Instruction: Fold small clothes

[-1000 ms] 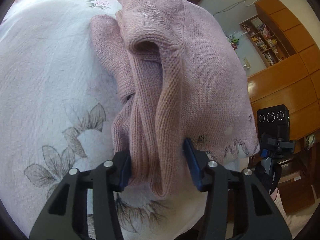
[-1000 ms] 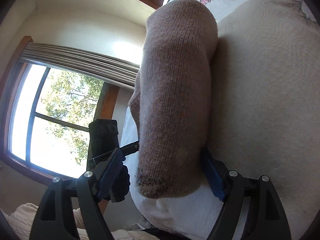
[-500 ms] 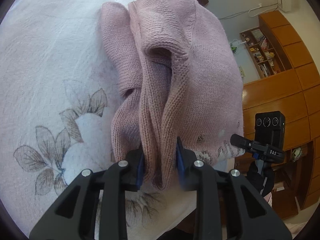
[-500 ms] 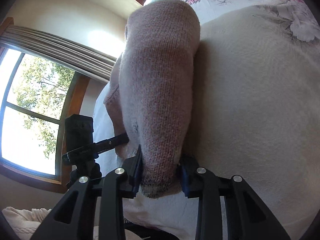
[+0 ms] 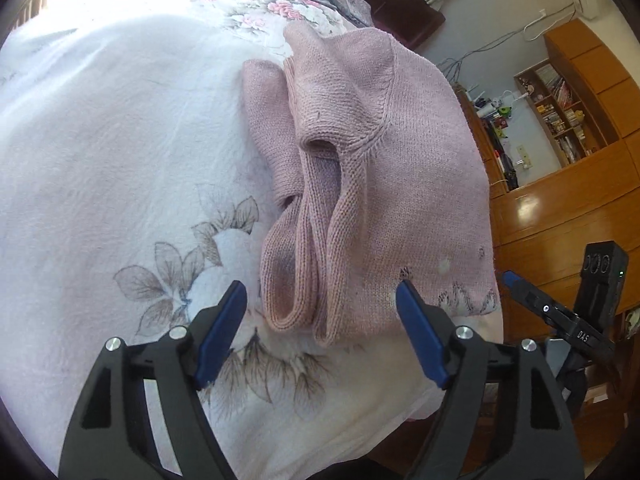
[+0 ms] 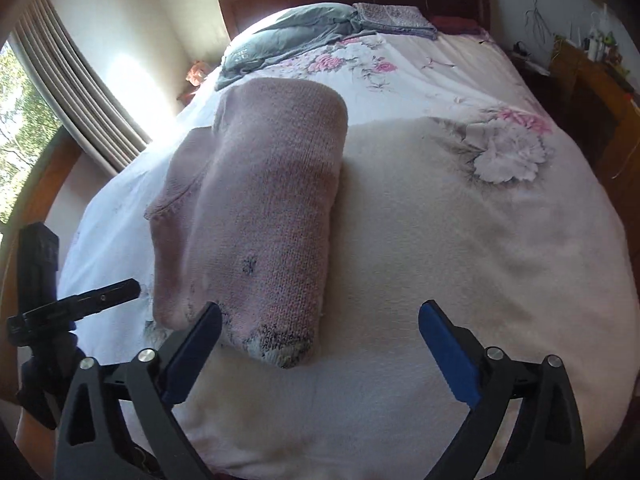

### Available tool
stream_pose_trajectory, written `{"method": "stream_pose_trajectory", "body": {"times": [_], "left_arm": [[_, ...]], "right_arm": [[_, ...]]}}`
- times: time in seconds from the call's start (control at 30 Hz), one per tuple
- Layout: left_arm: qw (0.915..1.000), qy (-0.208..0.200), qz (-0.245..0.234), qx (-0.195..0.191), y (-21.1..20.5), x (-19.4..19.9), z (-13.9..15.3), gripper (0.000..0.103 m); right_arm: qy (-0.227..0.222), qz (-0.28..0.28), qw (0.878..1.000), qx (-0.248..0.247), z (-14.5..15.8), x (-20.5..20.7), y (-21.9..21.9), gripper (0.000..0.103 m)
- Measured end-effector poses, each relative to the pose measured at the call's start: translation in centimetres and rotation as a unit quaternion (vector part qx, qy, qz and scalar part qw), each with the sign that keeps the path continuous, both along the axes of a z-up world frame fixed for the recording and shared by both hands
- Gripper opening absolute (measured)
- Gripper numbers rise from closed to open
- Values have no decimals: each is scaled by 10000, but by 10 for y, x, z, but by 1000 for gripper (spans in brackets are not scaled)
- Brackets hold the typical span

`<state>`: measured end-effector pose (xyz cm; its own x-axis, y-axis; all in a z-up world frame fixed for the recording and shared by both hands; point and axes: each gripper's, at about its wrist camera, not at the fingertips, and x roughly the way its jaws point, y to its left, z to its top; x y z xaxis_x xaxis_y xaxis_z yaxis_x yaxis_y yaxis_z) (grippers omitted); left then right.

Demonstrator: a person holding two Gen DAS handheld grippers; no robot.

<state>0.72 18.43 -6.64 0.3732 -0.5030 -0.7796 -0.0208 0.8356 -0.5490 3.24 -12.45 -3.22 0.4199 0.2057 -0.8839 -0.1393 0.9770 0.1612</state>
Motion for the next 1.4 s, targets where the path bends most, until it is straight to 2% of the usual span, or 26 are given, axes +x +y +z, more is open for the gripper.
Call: {"method": "stream_pose_trajectory", "body": {"times": [0.03,0.2,0.4,0.6,0.8,1.03,1.4], "left_arm": [[9999,-1,41,144,-1,-1,6,86],[9977,-119,129,652,-10,-13,34,87],[9935,-235,197,1100,-2,-35,54,87],[9883,-324,187,1482,-13,-46,76,88],[9843,-376,250,1705,-17,-53,83,88],[9784,-472,256,1996,-27,-60,93,89],[9779,-389,256,2037,-28,-59,89,89]], "right_arm": [[-28,-42,9999,-135,4,1,8,99],[-48,89,9999,-89,15,-11,13,99],[-83,159,9997,-158,27,-30,30,99],[-229,71,9994,-260,44,-40,30,99],[-375,-164,9975,-582,58,-44,27,99],[-400,-279,9967,-649,62,-47,26,99],[-380,-276,9966,-671,61,-47,27,99]]}}
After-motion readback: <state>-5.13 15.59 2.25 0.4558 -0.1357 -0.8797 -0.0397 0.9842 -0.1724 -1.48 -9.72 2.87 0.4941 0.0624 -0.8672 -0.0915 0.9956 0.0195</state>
